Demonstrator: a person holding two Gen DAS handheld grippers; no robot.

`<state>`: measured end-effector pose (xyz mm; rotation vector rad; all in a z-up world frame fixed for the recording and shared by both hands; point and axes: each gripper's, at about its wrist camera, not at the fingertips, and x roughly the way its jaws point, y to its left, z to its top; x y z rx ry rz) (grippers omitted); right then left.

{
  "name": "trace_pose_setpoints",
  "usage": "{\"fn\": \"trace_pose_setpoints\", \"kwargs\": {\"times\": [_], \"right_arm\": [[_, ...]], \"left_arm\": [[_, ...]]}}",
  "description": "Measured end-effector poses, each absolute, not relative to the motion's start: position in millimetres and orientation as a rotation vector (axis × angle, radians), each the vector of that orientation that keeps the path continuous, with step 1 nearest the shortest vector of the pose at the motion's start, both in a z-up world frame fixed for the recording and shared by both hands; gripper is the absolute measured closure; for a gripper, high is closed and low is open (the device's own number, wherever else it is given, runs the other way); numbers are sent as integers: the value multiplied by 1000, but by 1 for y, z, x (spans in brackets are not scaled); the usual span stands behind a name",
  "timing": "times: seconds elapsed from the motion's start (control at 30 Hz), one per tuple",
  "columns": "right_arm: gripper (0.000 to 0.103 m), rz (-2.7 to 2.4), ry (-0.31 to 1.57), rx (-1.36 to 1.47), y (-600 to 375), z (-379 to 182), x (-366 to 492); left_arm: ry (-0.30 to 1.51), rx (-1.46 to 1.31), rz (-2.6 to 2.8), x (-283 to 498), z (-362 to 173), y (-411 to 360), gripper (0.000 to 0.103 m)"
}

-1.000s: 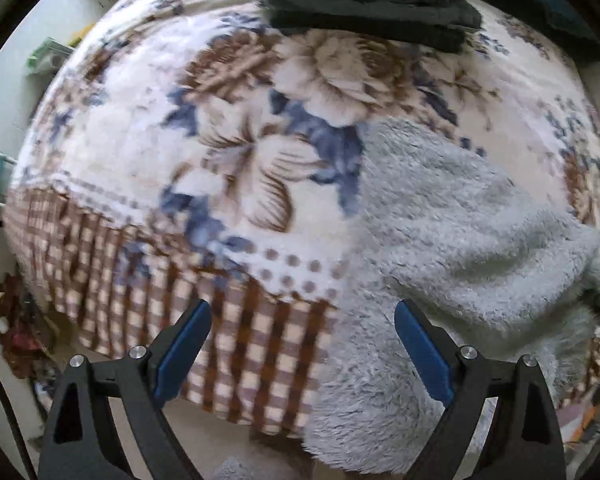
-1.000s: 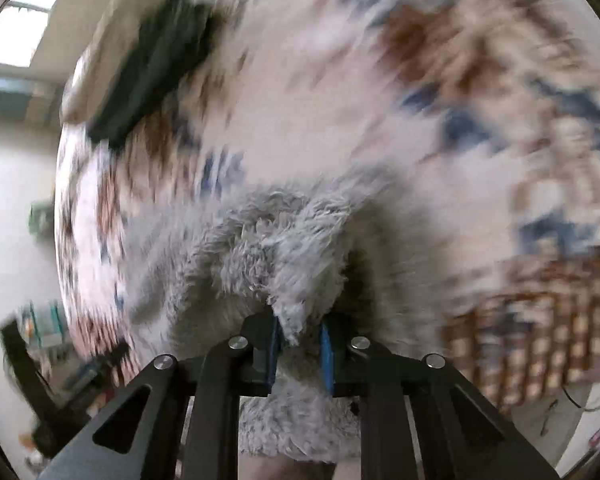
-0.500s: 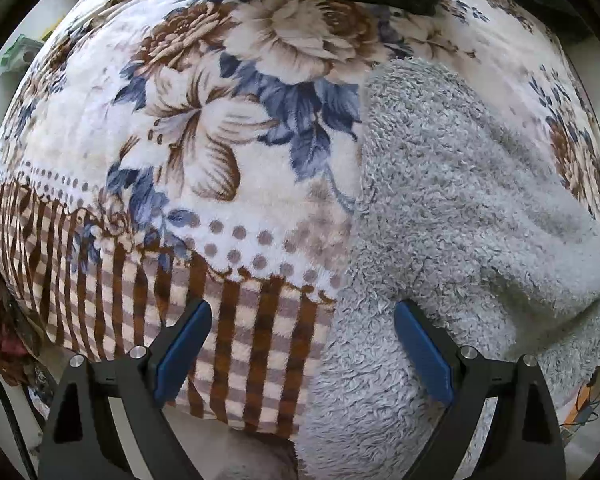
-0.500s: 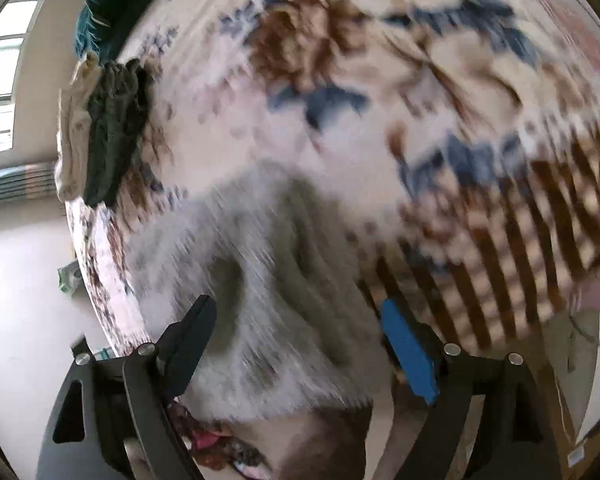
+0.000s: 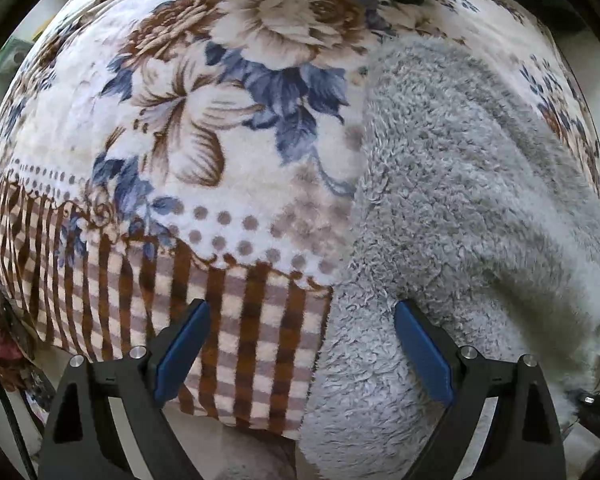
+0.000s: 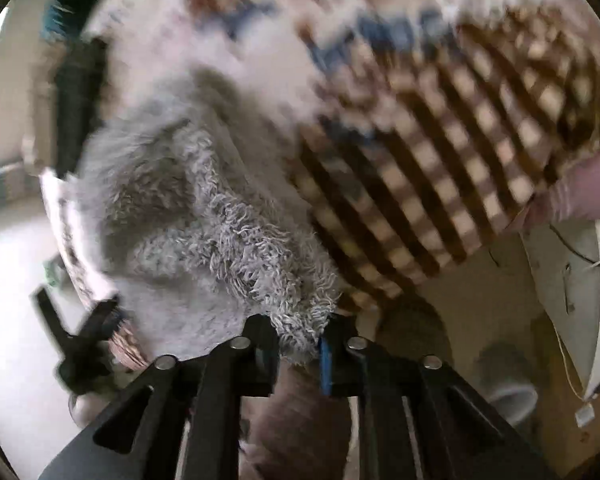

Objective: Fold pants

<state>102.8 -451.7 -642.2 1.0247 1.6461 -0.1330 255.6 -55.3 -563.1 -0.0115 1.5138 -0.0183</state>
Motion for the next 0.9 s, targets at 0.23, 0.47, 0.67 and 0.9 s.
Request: {"fn": "trace_pose_setpoints", "kwargs": {"times": [0.23,0.47,0.67,0.9], "right_arm": [[19,-143,1399,1165,-492,-599,123],[20,-69,1395,1169,-509,-629,210],[81,-49,1405,1035,-482,-637,255],[68,-102,1554,910,-471,-658,280]], "left_arm": [[1510,-15,-5,258,-558,-51,10],[1506,-17,-1,261,-559,-50,10],[1498,-18,-6,262,-563,-51,10],[1496,-143,-13,254,-559,-33,10]]}}
